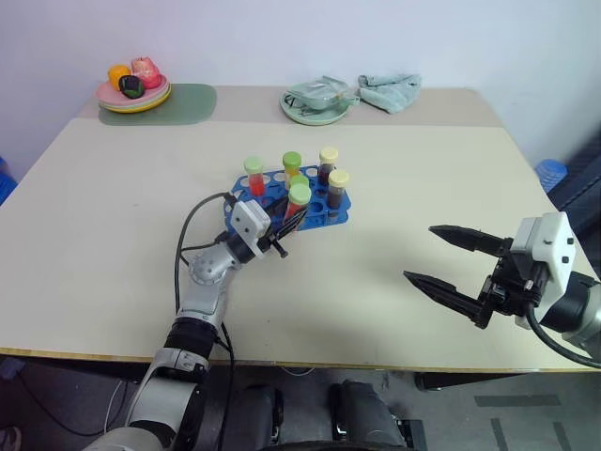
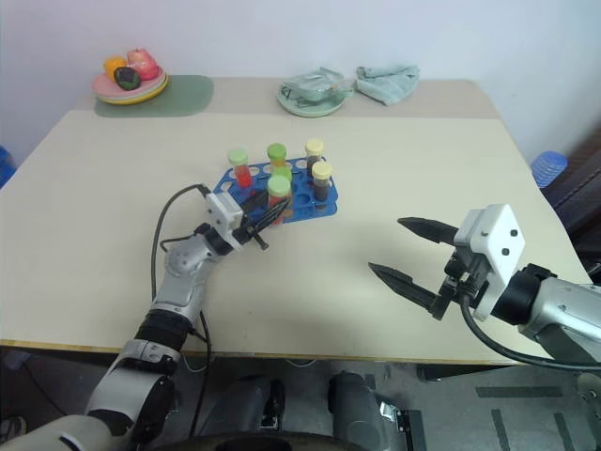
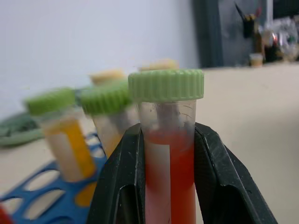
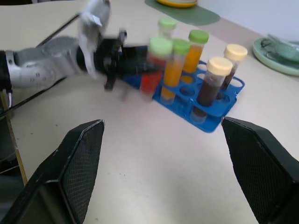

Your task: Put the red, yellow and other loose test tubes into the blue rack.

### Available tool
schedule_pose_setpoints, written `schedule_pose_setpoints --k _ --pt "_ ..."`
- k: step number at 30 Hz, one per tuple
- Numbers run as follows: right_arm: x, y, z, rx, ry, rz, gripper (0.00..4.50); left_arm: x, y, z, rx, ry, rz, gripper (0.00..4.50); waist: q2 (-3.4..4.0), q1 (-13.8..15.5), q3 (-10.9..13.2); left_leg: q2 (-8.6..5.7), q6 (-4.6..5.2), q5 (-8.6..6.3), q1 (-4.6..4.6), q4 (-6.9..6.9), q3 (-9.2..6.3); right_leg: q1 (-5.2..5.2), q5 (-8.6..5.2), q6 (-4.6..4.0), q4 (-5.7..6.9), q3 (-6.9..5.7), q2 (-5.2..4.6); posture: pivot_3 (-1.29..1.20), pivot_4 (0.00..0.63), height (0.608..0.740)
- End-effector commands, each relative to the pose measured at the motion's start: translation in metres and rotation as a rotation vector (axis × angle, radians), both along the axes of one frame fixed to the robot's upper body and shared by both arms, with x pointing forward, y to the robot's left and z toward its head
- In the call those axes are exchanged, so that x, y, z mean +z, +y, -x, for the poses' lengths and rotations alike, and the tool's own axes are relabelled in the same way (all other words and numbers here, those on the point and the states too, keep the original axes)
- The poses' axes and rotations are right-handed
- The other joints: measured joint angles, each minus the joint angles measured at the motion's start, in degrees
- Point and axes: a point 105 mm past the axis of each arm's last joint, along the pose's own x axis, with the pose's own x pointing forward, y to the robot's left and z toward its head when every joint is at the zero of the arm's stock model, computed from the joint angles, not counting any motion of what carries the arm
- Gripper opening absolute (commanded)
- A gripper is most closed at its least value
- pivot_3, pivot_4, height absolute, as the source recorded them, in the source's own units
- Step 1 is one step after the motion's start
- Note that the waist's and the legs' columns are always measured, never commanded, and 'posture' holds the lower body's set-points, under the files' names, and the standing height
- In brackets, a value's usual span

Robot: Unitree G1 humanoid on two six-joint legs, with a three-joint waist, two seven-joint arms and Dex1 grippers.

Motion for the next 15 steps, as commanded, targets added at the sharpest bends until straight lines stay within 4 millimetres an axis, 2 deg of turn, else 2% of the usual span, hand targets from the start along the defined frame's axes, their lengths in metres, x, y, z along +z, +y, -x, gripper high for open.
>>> schedule_pose_setpoints --k 1,3,6,11,15 --pt "0.008 0.000 0.000 -0.001 -0.054 0.003 4.12 0.034 -0.018 0.015 -0.135 -0.073 0.085 0.91 0.00 0.1 0.0 0.00 0.00 0.00 0.00 0.00 0.00 0.00 0.00 0.00 -0.01 0.00 0.00 0.00 0.150 0.740" --pt "0.009 0.000 -0.001 -0.003 -0.062 0.002 4.12 0.044 -0.021 0.017 -0.165 -0.068 0.128 0.91 0.00 0.1 0.0 0.00 0.00 0.00 -0.02 0.00 -0.01 0.00 0.00 0.00 -0.04 -0.02 0.00 0.00 0.150 0.740" --pt "0.009 0.000 -0.001 -0.003 -0.067 0.001 4.12 0.052 -0.008 0.004 -0.094 -0.039 0.188 0.91 -0.01 -0.1 0.0 -0.01 0.00 0.00 -0.03 0.00 -0.01 0.00 0.00 0.00 -0.05 -0.02 0.01 0.00 0.150 0.740" --pt "0.008 0.000 -0.002 -0.004 -0.071 -0.002 4.12 0.047 0.026 -0.014 0.077 -0.022 0.196 0.91 -0.01 -0.3 0.0 0.01 0.00 0.01 0.01 0.00 -0.01 0.00 0.00 0.00 0.01 -0.01 0.08 0.00 0.150 0.740" --pt "0.007 0.002 -0.006 0.000 -0.072 -0.009 4.12 0.040 0.038 -0.015 0.135 -0.031 0.156 0.91 -0.03 0.0 0.0 0.00 0.00 0.00 -0.01 0.00 -0.01 0.00 0.00 0.00 -0.03 -0.02 0.07 0.00 0.150 0.740"
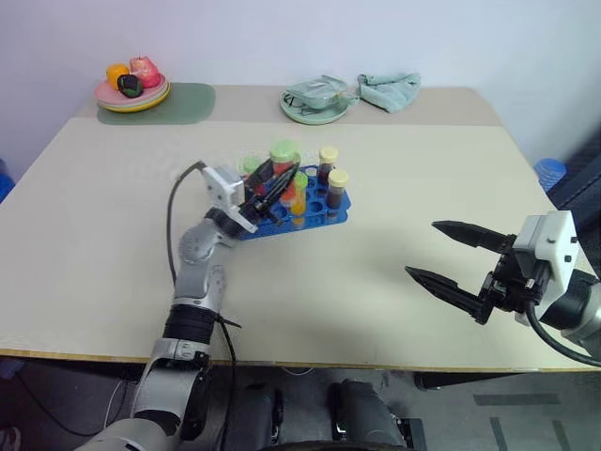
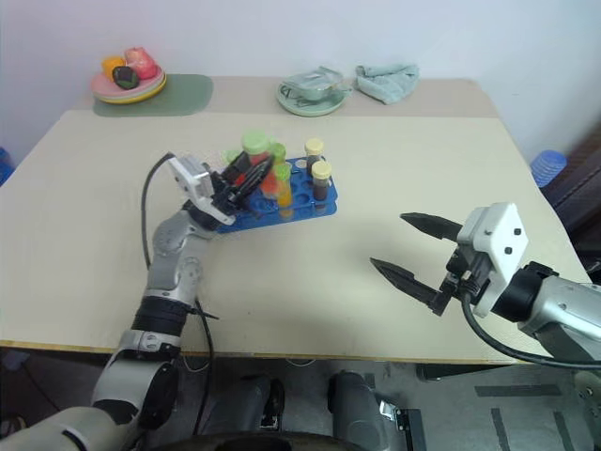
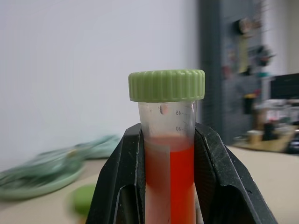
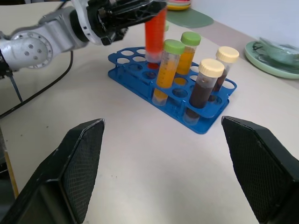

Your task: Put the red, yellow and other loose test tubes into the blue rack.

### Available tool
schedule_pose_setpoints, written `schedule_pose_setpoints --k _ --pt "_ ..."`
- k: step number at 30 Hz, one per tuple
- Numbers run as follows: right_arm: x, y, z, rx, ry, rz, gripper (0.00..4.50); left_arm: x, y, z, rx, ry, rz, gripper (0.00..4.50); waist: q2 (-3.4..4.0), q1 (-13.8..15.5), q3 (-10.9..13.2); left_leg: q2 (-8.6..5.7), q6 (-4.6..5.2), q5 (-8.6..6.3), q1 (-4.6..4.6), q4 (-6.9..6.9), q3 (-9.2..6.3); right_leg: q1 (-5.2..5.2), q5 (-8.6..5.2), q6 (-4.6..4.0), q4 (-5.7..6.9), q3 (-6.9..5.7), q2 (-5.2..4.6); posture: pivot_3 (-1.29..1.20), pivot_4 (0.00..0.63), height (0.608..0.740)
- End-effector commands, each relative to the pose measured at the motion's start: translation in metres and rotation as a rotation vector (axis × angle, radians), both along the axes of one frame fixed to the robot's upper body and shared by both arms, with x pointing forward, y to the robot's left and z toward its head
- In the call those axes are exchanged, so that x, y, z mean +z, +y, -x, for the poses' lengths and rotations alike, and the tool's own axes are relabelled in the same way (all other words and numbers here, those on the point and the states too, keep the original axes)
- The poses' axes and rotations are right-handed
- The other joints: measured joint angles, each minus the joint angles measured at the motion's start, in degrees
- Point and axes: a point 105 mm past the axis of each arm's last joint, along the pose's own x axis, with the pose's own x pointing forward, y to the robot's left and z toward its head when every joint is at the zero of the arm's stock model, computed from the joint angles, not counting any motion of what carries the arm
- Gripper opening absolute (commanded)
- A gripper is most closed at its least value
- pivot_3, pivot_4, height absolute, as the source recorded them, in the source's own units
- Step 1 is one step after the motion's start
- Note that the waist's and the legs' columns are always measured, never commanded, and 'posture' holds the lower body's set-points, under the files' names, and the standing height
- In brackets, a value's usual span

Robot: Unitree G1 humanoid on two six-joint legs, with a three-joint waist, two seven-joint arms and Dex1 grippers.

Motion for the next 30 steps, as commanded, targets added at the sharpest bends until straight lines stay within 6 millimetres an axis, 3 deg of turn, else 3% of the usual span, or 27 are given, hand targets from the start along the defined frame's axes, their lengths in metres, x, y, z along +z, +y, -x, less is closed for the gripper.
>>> schedule_pose_setpoints --k 1,15,30 --pt "0.006 0.003 -0.003 0.011 -0.041 -0.009 4.12 0.000 0.006 0.003 0.046 -0.042 -0.027 0.91 0.00 0.1 0.0 0.00 0.00 0.00 0.00 0.00 0.00 0.00 0.00 0.00 -0.01 0.00 0.00 0.00 0.150 0.740" --pt "0.007 0.004 -0.004 0.022 -0.038 -0.011 4.12 -0.049 0.014 -0.010 0.180 0.052 -0.115 0.91 -0.02 0.0 0.0 0.00 -0.01 0.00 -0.01 -0.01 -0.02 -0.01 0.00 0.00 -0.02 0.00 -0.03 0.00 0.150 0.740" --pt "0.005 0.002 -0.002 0.013 -0.038 -0.011 4.12 -0.060 0.021 0.003 0.142 0.078 -0.128 0.91 0.06 -0.1 0.0 0.00 -0.01 0.00 0.00 -0.02 -0.01 -0.01 0.00 0.00 -0.03 0.00 -0.07 0.00 0.150 0.740"
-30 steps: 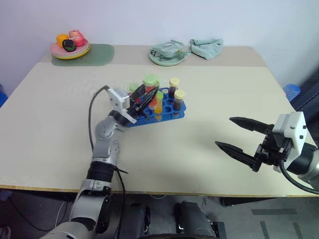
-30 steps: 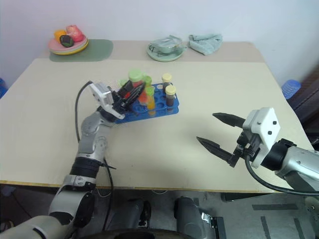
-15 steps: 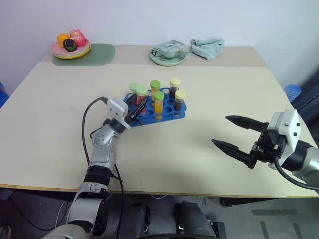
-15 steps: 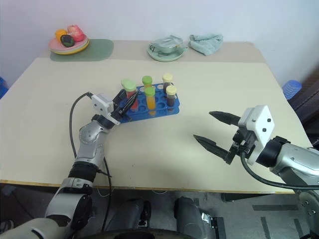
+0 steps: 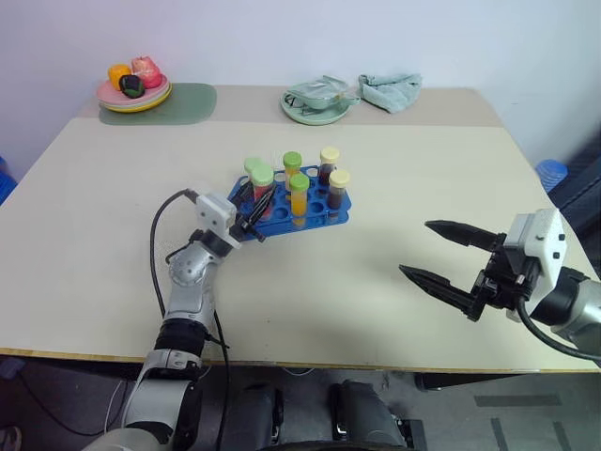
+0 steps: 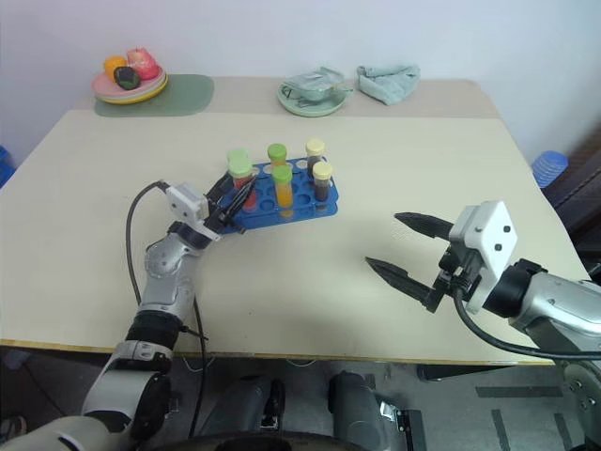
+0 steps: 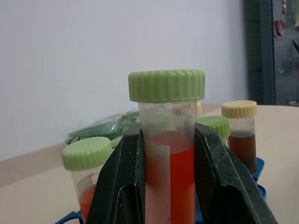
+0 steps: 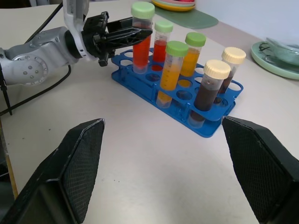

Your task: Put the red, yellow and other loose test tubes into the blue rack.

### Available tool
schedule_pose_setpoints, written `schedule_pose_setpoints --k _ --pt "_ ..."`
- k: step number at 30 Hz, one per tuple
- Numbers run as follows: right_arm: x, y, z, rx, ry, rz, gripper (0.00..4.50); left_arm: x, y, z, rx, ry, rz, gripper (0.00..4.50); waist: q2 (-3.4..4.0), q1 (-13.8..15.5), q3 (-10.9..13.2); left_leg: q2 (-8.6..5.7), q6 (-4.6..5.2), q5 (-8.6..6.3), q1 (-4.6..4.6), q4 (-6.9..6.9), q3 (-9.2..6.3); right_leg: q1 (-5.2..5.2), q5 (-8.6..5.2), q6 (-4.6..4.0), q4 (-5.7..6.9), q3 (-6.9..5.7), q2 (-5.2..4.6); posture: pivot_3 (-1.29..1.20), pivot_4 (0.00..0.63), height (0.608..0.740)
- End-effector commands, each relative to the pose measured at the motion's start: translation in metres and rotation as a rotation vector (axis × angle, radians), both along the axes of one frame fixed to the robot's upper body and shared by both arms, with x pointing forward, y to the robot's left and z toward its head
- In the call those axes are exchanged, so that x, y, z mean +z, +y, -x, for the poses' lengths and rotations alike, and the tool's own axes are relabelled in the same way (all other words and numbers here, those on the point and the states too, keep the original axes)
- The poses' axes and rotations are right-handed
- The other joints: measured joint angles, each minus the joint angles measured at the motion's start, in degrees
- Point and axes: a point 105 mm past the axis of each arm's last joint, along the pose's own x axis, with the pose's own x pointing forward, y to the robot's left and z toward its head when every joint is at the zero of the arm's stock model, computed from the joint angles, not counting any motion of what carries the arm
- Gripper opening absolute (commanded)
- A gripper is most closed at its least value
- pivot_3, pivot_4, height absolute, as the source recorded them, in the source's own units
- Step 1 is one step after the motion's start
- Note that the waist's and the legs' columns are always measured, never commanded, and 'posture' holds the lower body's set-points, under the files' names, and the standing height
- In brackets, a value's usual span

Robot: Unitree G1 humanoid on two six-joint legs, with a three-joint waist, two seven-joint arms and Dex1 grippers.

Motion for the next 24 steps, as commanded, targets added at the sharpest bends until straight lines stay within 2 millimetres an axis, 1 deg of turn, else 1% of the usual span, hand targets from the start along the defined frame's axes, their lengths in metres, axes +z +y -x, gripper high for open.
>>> schedule_pose_setpoints --k 1,4,9,11,14,17,18,21,24 --pt "0.009 -0.001 0.001 0.000 -0.050 -0.001 4.12 -0.008 0.001 0.002 -0.002 0.032 -0.011 0.91 -0.03 0.0 0.0 0.00 0.00 0.00 0.00 -0.01 0.00 0.00 0.00 0.00 -0.01 0.00 0.00 0.00 0.150 0.740" --pt "0.009 0.000 0.000 0.003 -0.051 -0.002 4.12 -0.009 0.002 0.000 0.008 0.040 -0.012 0.91 -0.03 0.0 0.0 0.00 0.00 0.00 -0.05 -0.02 0.00 -0.05 0.00 0.00 -0.01 -0.01 0.00 0.00 0.150 0.740" --pt "0.009 0.000 -0.003 0.004 -0.051 -0.002 4.12 -0.011 -0.001 -0.005 0.012 0.048 -0.018 0.91 -0.03 0.1 0.0 0.00 0.00 0.00 -0.06 -0.02 0.00 -0.05 0.00 0.00 -0.02 0.00 0.00 0.00 0.150 0.740" --pt "0.009 0.000 -0.004 0.001 -0.052 -0.004 4.12 -0.010 -0.004 -0.005 -0.022 0.068 0.018 0.91 -0.03 0.1 0.0 0.00 0.00 0.00 -0.06 -0.02 0.00 -0.05 0.00 0.00 -0.02 -0.01 -0.01 0.00 0.150 0.740" --pt "0.008 -0.001 -0.003 -0.005 -0.053 -0.005 4.12 -0.005 -0.007 -0.004 -0.048 0.066 0.053 2.28 -0.03 0.2 0.0 0.00 0.00 0.00 -0.07 -0.02 0.00 -0.05 0.00 0.00 -0.02 -0.01 -0.01 0.00 0.150 0.740" --pt "0.007 -0.001 -0.003 -0.012 -0.052 -0.009 4.12 0.002 -0.010 -0.004 -0.047 0.061 0.080 3.77 -0.05 0.1 0.0 0.00 0.02 -0.01 -0.10 -0.02 0.00 -0.05 0.00 0.00 -0.08 -0.01 -0.02 0.00 0.150 0.740" --pt "0.006 -0.002 -0.003 -0.014 -0.052 -0.011 4.12 0.005 -0.012 -0.001 -0.072 0.063 0.088 4.25 -0.05 0.1 0.0 0.00 0.02 -0.01 -0.10 -0.02 -0.01 -0.05 0.00 0.00 -0.08 -0.01 -0.02 0.00 0.150 0.740" --pt "0.003 -0.003 -0.002 -0.020 -0.051 -0.015 4.12 0.011 -0.015 0.004 -0.086 0.054 0.055 4.25 -0.05 0.0 0.0 0.00 0.02 -0.01 -0.11 -0.02 -0.01 -0.07 0.00 0.00 -0.07 -0.01 -0.02 0.00 0.150 0.740" --pt "-0.002 -0.005 -0.003 -0.026 -0.045 -0.022 4.12 0.017 -0.011 0.003 -0.047 0.053 0.007 4.25 -0.05 0.0 0.0 0.00 0.01 -0.01 -0.11 -0.02 -0.01 -0.08 0.00 0.00 -0.04 -0.01 -0.02 0.00 0.150 0.740"
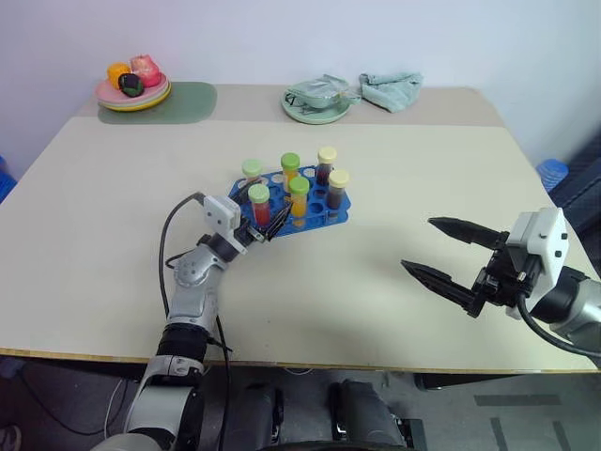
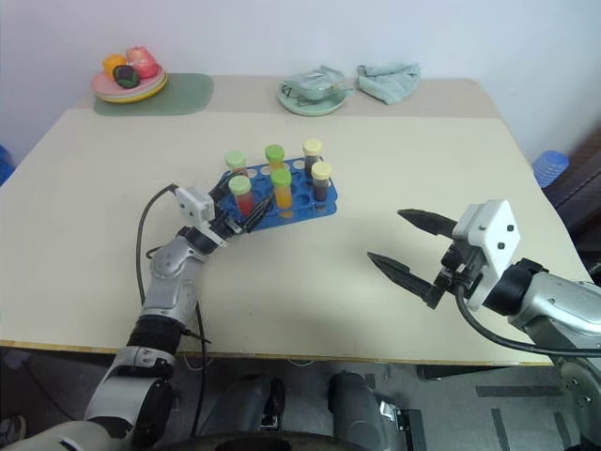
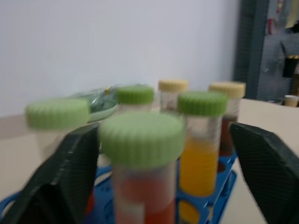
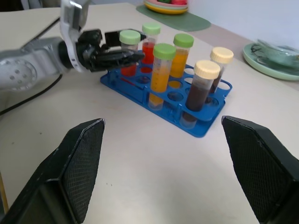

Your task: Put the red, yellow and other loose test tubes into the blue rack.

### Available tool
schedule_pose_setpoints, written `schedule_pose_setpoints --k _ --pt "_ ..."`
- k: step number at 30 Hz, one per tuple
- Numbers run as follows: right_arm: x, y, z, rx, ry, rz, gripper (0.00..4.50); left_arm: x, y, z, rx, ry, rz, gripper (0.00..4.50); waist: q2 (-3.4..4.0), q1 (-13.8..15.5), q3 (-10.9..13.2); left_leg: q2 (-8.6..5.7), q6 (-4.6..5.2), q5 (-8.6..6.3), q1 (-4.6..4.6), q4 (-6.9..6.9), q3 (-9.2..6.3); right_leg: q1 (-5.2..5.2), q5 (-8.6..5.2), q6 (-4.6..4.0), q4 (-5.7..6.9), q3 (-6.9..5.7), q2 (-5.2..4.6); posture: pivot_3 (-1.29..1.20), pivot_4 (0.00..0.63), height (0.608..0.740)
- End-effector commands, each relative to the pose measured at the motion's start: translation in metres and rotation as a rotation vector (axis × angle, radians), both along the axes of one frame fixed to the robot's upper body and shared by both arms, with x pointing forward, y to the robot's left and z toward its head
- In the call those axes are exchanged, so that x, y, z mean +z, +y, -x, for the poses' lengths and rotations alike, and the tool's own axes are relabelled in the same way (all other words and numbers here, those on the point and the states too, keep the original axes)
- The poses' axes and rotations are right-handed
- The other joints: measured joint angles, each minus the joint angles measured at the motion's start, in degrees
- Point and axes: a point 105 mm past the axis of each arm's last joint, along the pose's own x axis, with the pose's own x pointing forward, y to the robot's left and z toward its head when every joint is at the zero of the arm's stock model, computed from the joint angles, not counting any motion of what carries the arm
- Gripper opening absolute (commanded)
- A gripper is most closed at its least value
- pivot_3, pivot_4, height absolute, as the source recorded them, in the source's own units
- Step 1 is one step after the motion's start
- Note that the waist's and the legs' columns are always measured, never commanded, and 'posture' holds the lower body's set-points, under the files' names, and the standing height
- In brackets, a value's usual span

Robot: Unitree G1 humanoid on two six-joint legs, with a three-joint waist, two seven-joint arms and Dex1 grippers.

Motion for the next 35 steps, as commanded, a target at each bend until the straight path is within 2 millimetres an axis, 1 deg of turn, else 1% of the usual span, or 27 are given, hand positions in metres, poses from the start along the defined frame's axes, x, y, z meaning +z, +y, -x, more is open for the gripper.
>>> schedule_pose_setpoints --k 1,2,4,7,9,14,16,21,25,27,29,31,35 --pt "-0.002 -0.001 0.001 0.001 -0.020 -0.008 4.12 0.014 0.005 0.001 0.022 -0.017 -0.041 4.25 0.00 0.0 0.0 0.00 0.00 0.00 0.00 0.00 0.00 -0.01 0.00 0.00 0.01 0.00 0.00 0.00 0.150 0.740" --pt "-0.005 -0.002 0.000 -0.001 -0.016 -0.010 4.12 0.015 0.006 0.001 0.024 -0.008 -0.056 4.25 0.00 0.0 0.0 0.00 0.00 0.00 0.00 0.00 0.00 -0.01 0.00 0.00 0.02 0.00 0.00 0.00 0.150 0.740" --pt "-0.013 -0.004 -0.001 -0.006 -0.001 -0.014 4.12 0.020 0.015 0.003 0.015 0.015 -0.010 4.25 0.00 0.0 0.0 0.00 0.00 0.00 0.00 0.00 0.00 0.00 0.00 0.00 0.01 0.00 0.00 0.00 0.150 0.740" --pt "-0.024 -0.009 -0.003 -0.018 0.017 -0.018 4.12 0.023 0.025 0.008 0.028 -0.001 -0.050 4.25 0.00 0.0 0.0 0.00 0.00 0.00 0.00 0.00 0.00 -0.01 0.00 0.00 0.01 0.00 0.00 0.00 0.150 0.740" --pt "-0.030 -0.012 -0.005 -0.029 0.025 -0.014 4.12 0.023 0.031 0.017 -0.008 -0.001 -0.083 4.25 0.01 -0.1 0.0 0.00 -0.01 0.00 0.00 0.00 0.00 -0.02 0.00 -0.01 0.01 0.00 0.00 0.00 0.150 0.740" --pt "-0.040 -0.021 -0.006 -0.069 0.026 -0.002 4.12 0.021 0.058 0.036 -0.048 0.057 -0.088 4.25 0.05 -0.1 0.0 0.00 -0.02 0.00 0.00 -0.02 0.00 -0.03 -0.01 -0.02 0.01 0.01 -0.02 0.00 0.150 0.740" --pt "-0.043 -0.026 -0.006 -0.087 0.020 0.007 4.12 0.014 0.067 0.044 -0.089 0.107 -0.118 4.25 0.06 0.0 0.0 0.00 -0.02 0.00 0.00 -0.02 0.00 -0.02 -0.01 -0.02 0.00 0.01 -0.03 0.00 0.150 0.740" --pt "-0.044 -0.037 0.005 -0.113 0.019 0.019 4.12 0.008 0.094 0.068 -0.171 0.161 -0.173 4.25 0.09 0.0 0.0 0.00 -0.02 0.00 0.00 -0.05 0.00 -0.03 -0.02 -0.05 -0.01 0.00 -0.05 0.00 0.150 0.740" --pt "-0.050 -0.050 0.016 -0.130 0.039 0.055 4.12 -0.009 0.112 0.088 -0.218 0.262 -0.210 4.25 0.13 0.0 0.1 0.00 -0.02 -0.01 0.00 -0.10 0.00 -0.02 -0.03 -0.06 -0.07 0.01 -0.07 0.00 0.150 0.740" --pt "-0.048 -0.054 0.020 -0.132 0.041 0.062 4.12 -0.016 0.120 0.095 -0.227 0.299 -0.234 4.25 0.15 0.0 0.1 0.00 -0.02 -0.01 0.01 -0.12 0.00 -0.01 -0.12 -0.21 -0.08 0.01 -0.08 0.00 0.150 0.740" --pt "-0.046 -0.057 0.024 -0.134 0.039 0.064 4.12 -0.018 0.129 0.097 -0.227 0.319 -0.253 4.25 0.18 0.0 0.1 0.01 -0.02 -0.01 0.01 -0.13 0.00 -0.01 -0.13 -0.23 -0.09 0.01 -0.09 0.00 0.150 0.740" --pt "-0.046 -0.061 0.024 -0.149 0.038 0.065 4.12 -0.017 0.135 0.093 -0.207 0.311 -0.255 4.25 0.18 0.0 0.1 0.00 -0.02 -0.01 0.01 -0.14 0.00 -0.01 -0.13 -0.24 -0.09 0.00 -0.09 0.00 0.150 0.740" --pt "-0.046 -0.060 0.023 -0.156 0.031 0.060 4.12 -0.016 0.138 0.087 -0.191 0.310 -0.245 4.25 0.18 0.0 0.1 0.00 -0.01 -0.02 0.01 -0.14 0.00 0.00 -0.13 -0.24 -0.13 0.00 -0.10 0.00 0.150 0.740"
